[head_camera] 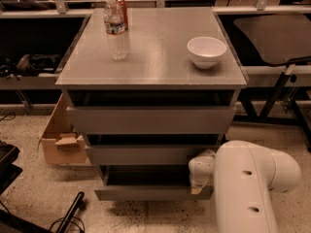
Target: Open bottom drawer
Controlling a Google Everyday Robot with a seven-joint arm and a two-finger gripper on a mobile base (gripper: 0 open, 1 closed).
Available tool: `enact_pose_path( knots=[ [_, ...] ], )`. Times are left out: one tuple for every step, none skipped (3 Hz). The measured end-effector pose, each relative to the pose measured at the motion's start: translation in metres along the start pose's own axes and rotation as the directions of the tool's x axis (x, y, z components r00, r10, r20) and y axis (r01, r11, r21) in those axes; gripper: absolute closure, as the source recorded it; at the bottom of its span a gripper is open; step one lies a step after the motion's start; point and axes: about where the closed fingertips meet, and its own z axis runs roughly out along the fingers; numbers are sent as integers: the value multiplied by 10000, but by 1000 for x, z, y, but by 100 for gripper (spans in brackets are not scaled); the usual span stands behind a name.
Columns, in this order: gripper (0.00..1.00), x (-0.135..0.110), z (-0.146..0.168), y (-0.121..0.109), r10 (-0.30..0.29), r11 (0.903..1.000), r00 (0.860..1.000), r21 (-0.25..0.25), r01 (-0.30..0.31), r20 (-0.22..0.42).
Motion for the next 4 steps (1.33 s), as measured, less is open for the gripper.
enact_pose_path(
  knots=[
    [21, 0, 0, 0, 0, 10000, 10000, 0, 0, 0],
    [1, 0, 0, 0, 0, 10000, 10000, -1, 0, 0],
    [0, 0, 0, 0, 0, 10000, 10000, -1, 0, 0],
    [0, 3, 8, 20, 115, 9997, 9998, -190, -118, -192]
  ],
)
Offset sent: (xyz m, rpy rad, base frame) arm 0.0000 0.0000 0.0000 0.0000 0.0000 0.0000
